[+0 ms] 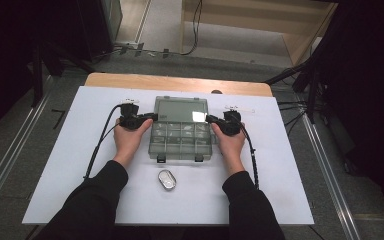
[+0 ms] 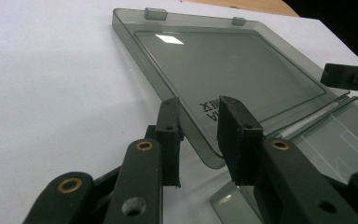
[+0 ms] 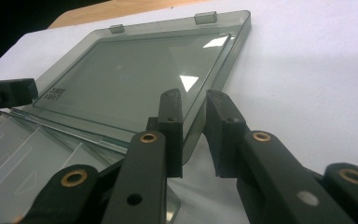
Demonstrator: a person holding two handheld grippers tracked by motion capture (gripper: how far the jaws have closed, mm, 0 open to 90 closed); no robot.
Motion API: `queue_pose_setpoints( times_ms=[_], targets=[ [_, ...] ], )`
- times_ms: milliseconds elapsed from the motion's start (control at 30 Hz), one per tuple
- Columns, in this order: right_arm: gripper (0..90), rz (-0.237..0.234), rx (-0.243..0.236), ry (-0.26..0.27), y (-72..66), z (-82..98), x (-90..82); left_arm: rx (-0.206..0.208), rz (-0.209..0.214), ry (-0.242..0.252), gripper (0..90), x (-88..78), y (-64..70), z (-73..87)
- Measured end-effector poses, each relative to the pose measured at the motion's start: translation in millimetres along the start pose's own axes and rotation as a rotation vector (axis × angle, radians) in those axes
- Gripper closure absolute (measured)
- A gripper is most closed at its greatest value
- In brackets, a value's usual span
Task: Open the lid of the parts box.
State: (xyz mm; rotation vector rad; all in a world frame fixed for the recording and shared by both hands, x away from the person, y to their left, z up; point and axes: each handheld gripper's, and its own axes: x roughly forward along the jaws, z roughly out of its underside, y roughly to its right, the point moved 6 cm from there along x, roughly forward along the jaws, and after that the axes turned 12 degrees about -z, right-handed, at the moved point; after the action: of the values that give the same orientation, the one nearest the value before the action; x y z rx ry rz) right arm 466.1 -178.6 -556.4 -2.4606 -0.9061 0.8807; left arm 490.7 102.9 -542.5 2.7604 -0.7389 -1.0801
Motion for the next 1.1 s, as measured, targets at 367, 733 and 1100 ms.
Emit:
queue_pose_setpoints(
  times_ms=[367,733,1100],
  targets=[
    [44.3,0.014,-0.023,0.029,-2.0,-2.5,-7.9,0.041,0.017,0.102,42.3,-14.9,1.0,-6.4],
    [0.0,-0.001,-0.146,0.022,-24.3,0.3,-29.4,0.114,0.089,0.167,5.6,-45.4,6.7,-0.1],
    [0.0,0.018,-0.275,0.028,-54.2,10.8,-53.4,0.220,0.090,0.219,0.0,-86.3,19.2,12.2]
  ],
)
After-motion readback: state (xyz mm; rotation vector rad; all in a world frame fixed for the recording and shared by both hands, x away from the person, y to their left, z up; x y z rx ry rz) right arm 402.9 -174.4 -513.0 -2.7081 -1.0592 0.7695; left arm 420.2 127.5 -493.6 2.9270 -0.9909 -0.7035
